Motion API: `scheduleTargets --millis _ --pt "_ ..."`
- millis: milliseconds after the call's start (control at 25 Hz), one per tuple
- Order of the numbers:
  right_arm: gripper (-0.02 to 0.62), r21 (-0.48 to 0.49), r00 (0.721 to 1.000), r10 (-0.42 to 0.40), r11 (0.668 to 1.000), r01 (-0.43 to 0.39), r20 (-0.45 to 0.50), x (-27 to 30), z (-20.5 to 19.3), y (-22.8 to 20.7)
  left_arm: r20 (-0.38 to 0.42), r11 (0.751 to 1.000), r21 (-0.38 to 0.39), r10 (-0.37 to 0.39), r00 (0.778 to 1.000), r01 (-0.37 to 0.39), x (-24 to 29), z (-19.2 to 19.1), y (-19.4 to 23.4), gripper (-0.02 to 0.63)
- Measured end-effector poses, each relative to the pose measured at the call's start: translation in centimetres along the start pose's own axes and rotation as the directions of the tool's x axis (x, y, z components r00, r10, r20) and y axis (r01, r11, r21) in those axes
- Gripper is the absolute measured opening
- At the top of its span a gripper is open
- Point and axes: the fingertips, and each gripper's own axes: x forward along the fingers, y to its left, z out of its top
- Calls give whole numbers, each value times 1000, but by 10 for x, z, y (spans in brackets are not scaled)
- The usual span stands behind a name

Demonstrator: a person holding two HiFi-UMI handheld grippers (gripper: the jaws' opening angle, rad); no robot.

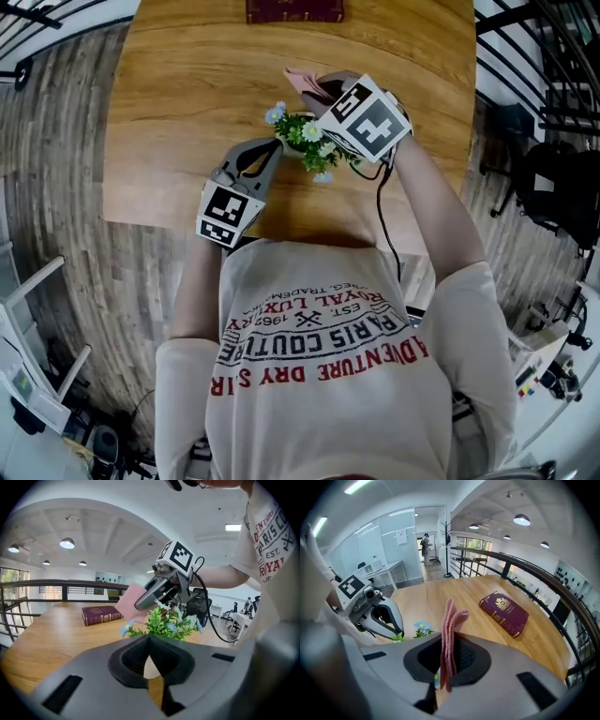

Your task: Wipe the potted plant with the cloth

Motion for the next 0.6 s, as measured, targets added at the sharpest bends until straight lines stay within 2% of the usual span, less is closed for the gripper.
scheduleTargets --millis 120,240,440,600 --pt "35 37 995 -85 996 84 48 -19 14 2 30 998 66 -22 999 20 -17 17 7 17" --pt "35 69 989 -130 990 125 68 -29 32 15 66 994 106 -27 997 20 -36 35 18 17" --pt "35 128 980 -185 976 174 74 -25 61 43 116 991 129 5 993 -20 -75 53 48 17" --pt "35 180 972 -217 963 198 93 -11 85 70 125 990 135 22 992 -39 -110 48 73 17"
